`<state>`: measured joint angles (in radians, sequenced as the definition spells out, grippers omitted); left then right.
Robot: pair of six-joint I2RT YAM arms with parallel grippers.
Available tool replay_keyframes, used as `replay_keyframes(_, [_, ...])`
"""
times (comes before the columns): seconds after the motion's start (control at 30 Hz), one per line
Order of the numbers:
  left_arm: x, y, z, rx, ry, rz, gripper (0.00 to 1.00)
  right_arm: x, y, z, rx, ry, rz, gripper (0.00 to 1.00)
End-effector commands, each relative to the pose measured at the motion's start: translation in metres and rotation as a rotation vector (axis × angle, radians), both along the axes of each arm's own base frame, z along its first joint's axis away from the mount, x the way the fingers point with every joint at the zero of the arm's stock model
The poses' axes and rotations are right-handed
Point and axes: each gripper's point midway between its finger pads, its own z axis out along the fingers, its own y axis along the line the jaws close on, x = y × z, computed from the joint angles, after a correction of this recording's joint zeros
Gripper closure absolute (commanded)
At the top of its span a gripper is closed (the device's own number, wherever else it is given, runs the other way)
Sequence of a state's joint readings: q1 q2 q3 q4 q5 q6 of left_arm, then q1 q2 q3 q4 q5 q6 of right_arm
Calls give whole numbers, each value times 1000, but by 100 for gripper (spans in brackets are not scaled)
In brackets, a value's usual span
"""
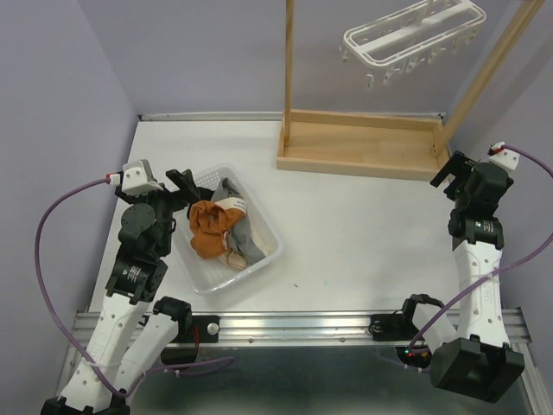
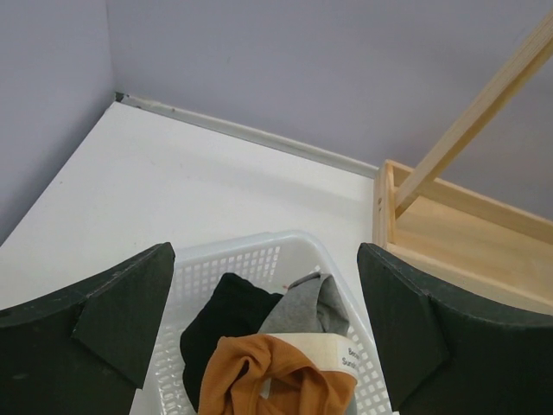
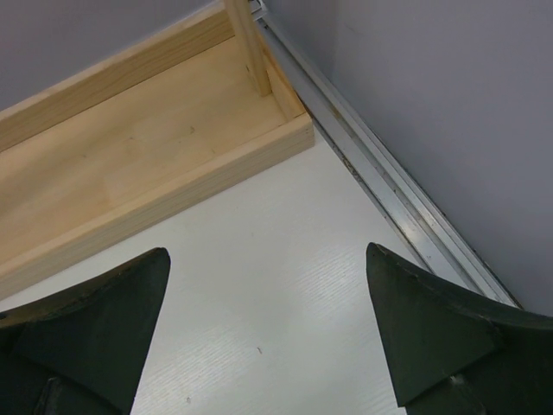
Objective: Remove the underwear clipped to the hanger
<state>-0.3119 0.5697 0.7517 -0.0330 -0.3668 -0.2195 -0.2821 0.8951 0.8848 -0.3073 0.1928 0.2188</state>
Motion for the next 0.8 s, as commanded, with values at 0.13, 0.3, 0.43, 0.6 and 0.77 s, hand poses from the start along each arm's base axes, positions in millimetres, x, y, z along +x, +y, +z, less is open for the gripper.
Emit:
replay_keyframes(0.13, [3, 7, 11, -12, -72, 38, 1, -5, -13, 24, -19, -66, -85, 0])
replay_keyframes(0.3, [3, 6, 9, -6, -70, 33, 1, -4, -15, 18, -9, -53, -95, 0])
replay_keyframes(0.43, [3, 6, 8, -5, -74, 35, 1, -2, -15, 14, -3, -43, -98, 0])
replay_keyframes(0.6, [6, 6, 7, 0, -72, 35, 1, -1, -17, 10, 2, -32, -110, 0])
replay_keyframes(0.77, [8, 5, 2, 10, -64, 36, 1, 0, -19, 7, 9, -27, -122, 0])
